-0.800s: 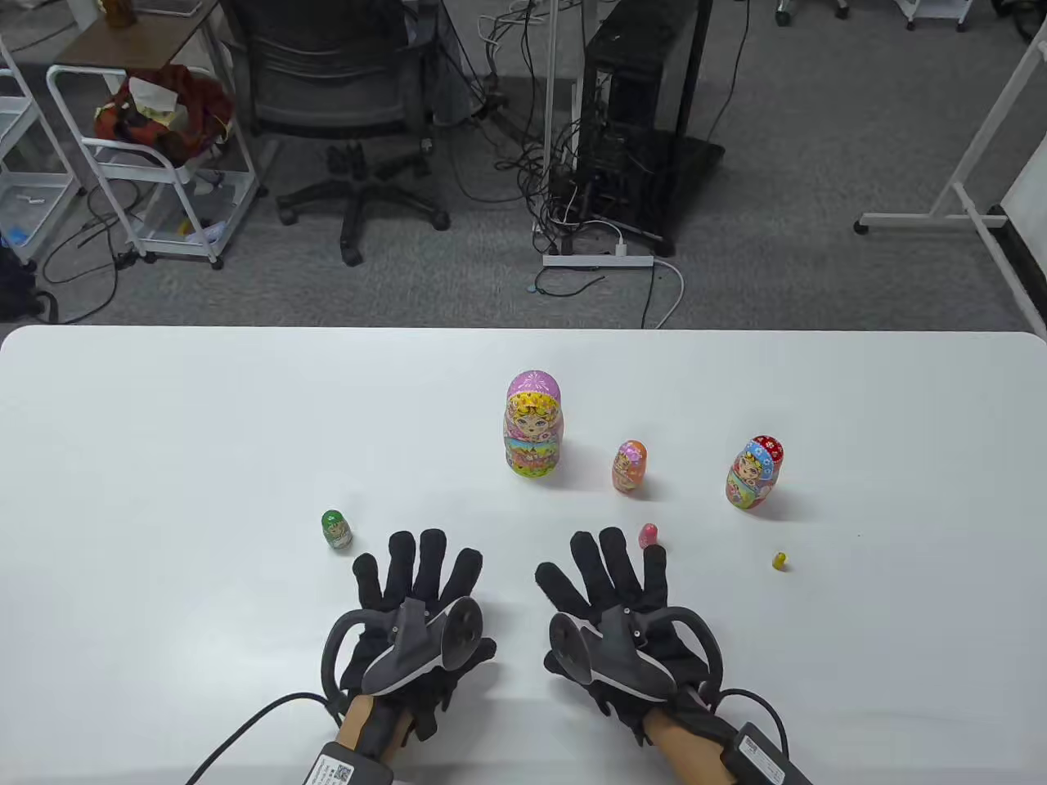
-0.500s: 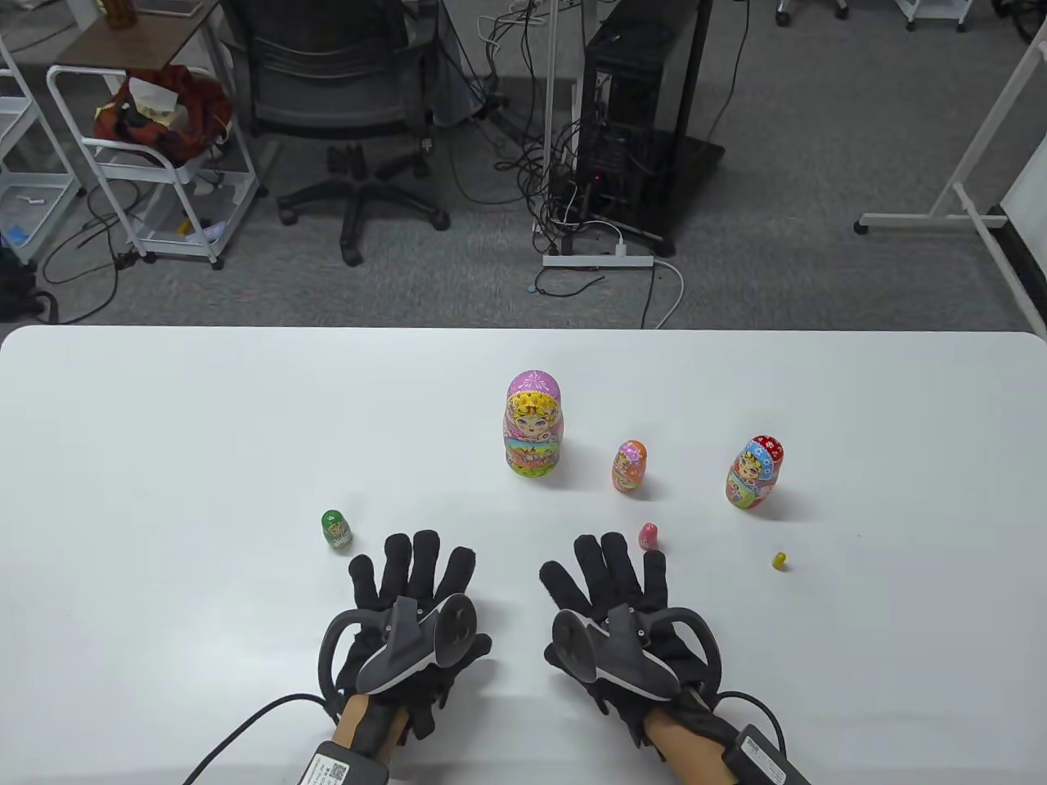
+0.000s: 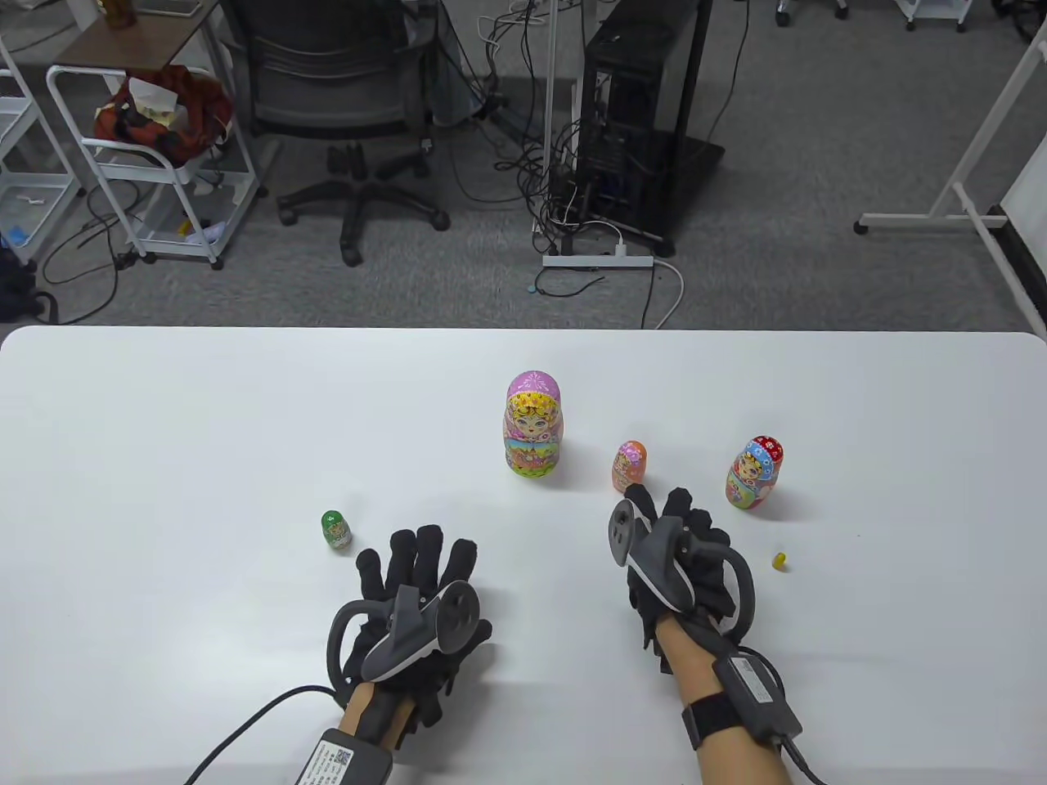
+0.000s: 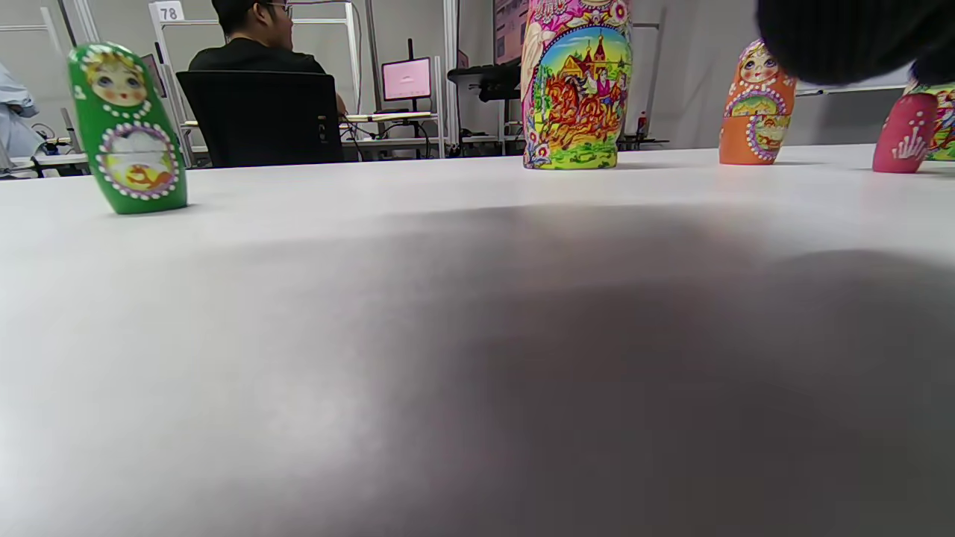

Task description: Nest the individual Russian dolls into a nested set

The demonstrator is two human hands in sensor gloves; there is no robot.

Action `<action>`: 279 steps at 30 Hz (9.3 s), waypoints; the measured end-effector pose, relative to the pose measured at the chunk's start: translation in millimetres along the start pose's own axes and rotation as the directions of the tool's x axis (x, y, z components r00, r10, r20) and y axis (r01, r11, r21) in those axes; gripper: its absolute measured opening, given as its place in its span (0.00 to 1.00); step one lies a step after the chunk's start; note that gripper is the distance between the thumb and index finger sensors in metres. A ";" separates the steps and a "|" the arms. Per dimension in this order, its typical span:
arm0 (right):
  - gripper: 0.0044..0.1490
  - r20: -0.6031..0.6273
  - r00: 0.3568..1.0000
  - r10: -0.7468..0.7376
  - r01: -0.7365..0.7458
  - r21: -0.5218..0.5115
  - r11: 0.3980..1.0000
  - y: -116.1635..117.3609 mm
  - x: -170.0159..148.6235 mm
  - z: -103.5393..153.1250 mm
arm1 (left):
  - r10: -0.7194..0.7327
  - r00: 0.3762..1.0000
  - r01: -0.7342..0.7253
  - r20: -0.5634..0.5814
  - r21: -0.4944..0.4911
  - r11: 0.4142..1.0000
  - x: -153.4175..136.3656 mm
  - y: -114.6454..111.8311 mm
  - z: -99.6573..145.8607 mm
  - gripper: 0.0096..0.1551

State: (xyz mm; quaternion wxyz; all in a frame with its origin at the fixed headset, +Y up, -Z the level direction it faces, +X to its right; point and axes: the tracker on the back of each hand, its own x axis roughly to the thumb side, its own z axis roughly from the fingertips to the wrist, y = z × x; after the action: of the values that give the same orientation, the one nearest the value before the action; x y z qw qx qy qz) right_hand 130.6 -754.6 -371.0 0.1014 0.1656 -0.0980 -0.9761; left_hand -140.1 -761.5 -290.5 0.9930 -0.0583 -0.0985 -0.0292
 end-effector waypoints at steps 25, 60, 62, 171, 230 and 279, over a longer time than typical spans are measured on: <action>0.34 0.623 0.678 -0.391 0.398 0.136 0.907 -31.5 29.1 70.6 | 0.175 0.979 -0.184 0.100 0.090 0.979 14.6 22.7 11.2 0.56; 0.30 0.697 0.432 -0.572 0.739 0.089 0.668 -29.8 17.5 116.6 | 0.262 0.940 -0.328 0.220 0.367 0.870 23.0 40.9 30.2 0.34; 0.30 0.690 0.432 -0.581 0.746 0.089 0.660 -28.5 17.8 116.6 | 0.256 0.942 -0.321 0.215 0.371 0.871 22.1 41.0 30.0 0.34; 0.26 0.480 0.355 -0.803 0.767 0.342 0.543 -29.3 4.0 97.1 | 0.280 0.928 -0.356 0.246 0.364 0.861 30.5 40.3 34.2 0.35; 0.29 0.685 0.406 -0.605 0.639 0.260 0.724 -38.4 3.1 105.2 | 0.212 0.947 -0.292 0.243 0.370 0.882 27.3 39.2 32.4 0.35; 0.31 0.147 0.929 -0.338 0.364 -0.223 0.904 -11.0 -78.3 33.2 | 0.062 0.997 -0.064 0.046 0.051 0.997 4.1 -3.7 3.6 0.63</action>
State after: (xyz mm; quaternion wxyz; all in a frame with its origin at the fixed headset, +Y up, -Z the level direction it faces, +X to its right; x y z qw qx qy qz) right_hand 189.8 -720.8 -319.1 -0.0617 0.1153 0.0504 -0.9901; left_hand -137.0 -764.9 -285.8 0.9921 -0.0362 -0.1195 0.0061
